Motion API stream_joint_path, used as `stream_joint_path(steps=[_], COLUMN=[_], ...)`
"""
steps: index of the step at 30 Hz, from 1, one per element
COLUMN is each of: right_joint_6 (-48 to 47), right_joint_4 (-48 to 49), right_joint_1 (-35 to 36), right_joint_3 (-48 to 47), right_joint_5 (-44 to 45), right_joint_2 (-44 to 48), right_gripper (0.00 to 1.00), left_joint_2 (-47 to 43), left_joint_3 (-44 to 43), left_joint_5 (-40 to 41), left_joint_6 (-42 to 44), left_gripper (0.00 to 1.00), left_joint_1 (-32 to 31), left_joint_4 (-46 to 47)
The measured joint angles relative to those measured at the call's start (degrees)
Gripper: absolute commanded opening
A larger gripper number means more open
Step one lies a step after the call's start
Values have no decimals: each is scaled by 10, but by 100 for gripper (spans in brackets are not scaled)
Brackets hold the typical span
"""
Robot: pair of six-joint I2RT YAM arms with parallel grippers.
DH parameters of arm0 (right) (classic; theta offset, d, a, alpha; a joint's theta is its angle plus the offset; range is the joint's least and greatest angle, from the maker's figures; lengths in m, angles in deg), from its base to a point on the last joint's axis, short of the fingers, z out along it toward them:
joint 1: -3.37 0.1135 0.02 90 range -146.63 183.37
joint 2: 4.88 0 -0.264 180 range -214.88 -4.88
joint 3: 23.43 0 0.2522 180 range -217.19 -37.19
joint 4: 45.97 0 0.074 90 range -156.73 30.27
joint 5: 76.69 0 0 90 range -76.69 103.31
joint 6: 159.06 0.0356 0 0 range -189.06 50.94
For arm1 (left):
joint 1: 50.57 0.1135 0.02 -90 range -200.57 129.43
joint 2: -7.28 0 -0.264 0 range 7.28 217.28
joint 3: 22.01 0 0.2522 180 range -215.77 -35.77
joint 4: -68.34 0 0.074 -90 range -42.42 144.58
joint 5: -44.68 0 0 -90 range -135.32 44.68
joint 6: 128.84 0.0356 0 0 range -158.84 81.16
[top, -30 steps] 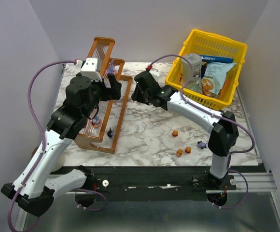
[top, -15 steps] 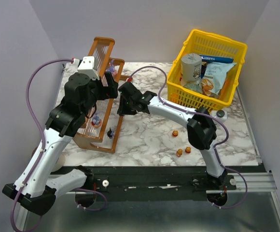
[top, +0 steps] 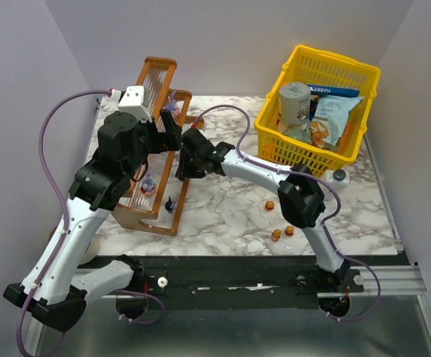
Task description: Place and organize the plastic toys onto the shelf
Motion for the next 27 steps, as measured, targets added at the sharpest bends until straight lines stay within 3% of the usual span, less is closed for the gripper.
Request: stream_joint_path(steps=[14,27], right_joint_6=[10,27], right_joint_4=[12,-40], right_joint_1=[0,0], right_joint_3=[-73,-125], right_joint_5=[16,37], right_joint_2=[-65,-96], right_gripper=[4,6], left_joint_2=[6,7], left_joint_3=[-9,-9], left_joint_5=[0,0], left_joint_6=[0,0], left_gripper=[99,99], left_joint_1=[3,3], left_joint_4=[-13,-17])
